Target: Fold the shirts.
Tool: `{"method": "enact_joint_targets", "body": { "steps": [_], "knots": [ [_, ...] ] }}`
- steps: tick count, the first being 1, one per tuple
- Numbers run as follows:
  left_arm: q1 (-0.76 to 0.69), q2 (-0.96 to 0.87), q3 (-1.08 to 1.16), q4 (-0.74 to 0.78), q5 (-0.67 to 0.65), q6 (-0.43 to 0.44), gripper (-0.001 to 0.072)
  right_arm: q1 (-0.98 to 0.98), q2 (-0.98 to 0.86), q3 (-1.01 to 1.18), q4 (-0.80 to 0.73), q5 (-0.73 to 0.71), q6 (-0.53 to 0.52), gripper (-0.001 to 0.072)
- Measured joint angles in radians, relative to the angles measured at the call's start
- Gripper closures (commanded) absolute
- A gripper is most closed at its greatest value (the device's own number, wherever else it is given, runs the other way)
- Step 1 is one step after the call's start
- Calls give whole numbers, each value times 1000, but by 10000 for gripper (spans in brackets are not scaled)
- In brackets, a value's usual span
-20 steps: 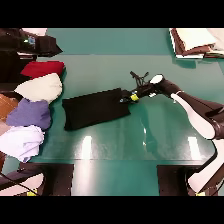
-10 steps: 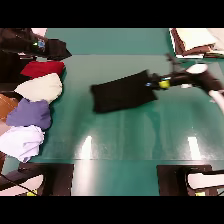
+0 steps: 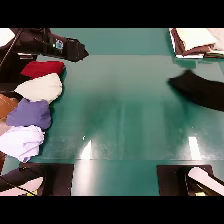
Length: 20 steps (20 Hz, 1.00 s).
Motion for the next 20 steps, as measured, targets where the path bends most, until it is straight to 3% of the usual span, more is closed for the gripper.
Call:
{"method": "enact_joint_targets", "body": {
  "steps": [5,6,7,8,9,15,18,20],
  "knots": [
    [-12,0,0,0,10,0,684,-189,57,-84,-48,-13,4,695],
    [-13,0,0,0,9,0,684,-203,55,-91,-74,-12,4,643],
    [-13,0,0,1,8,0,683,-213,50,-95,-100,-8,5,414],
    [-13,0,0,1,7,0,683,-221,45,-100,-137,-2,5,117],
    [-14,0,0,1,5,0,684,-227,42,-101,-171,-1,5,49],
    [-14,0,0,1,-13,5,683,-274,35,7,-416,46,59,54],
    [-14,0,0,1,-11,5,683,-241,34,82,-407,96,75,71],
    [-14,0,0,1,-6,6,683,-167,34,108,-341,133,79,150]
  ]
}}
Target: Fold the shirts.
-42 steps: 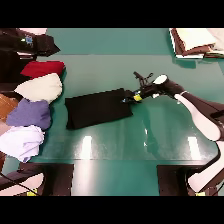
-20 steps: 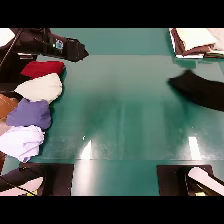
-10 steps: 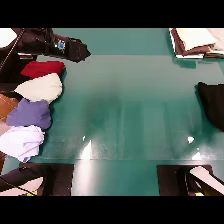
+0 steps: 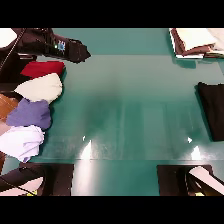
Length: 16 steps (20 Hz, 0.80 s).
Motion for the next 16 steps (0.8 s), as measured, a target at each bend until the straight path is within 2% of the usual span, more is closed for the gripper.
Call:
{"method": "enact_joint_targets", "body": {
  "steps": [4,5,8,9,12,16],
  "knots": [
    [0,0,0,2,5,1,683,270,0,22,112,83,4,158],
    [0,0,0,3,5,1,683,347,0,24,127,97,4,183],
    [0,0,0,2,5,1,683,587,0,28,151,121,4,670],
    [0,0,0,1,7,1,683,658,0,28,156,126,5,695],
    [0,0,0,0,17,1,683,845,0,29,164,132,5,696],
    [0,0,0,-1,21,1,683,995,0,29,170,123,5,696]
  ]
}}
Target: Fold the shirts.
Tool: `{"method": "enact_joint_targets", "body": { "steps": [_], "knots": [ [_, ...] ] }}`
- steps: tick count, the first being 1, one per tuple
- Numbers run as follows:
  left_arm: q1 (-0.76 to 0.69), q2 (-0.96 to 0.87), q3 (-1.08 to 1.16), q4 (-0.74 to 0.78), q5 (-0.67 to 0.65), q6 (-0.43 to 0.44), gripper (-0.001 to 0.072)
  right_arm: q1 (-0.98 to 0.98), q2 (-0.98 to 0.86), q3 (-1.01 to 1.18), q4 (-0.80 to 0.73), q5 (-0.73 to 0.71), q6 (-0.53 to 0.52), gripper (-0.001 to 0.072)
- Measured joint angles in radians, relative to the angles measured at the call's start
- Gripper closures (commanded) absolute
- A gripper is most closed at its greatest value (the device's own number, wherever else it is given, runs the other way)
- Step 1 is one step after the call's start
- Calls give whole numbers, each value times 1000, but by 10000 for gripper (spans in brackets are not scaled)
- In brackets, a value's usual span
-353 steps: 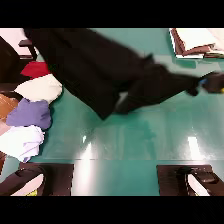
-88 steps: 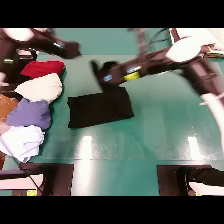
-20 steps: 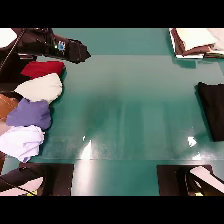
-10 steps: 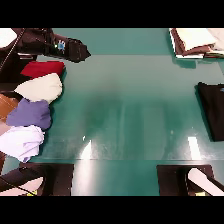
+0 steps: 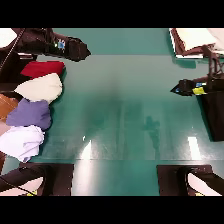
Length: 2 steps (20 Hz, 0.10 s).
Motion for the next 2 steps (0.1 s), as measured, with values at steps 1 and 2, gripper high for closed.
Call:
{"method": "enact_joint_targets", "body": {
  "steps": [1,2],
  "knots": [
    [0,0,0,0,0,0,683,22,0,0,0,-3,0,696],
    [0,0,0,0,1,0,683,37,0,0,0,-4,0,696]
  ]
}}
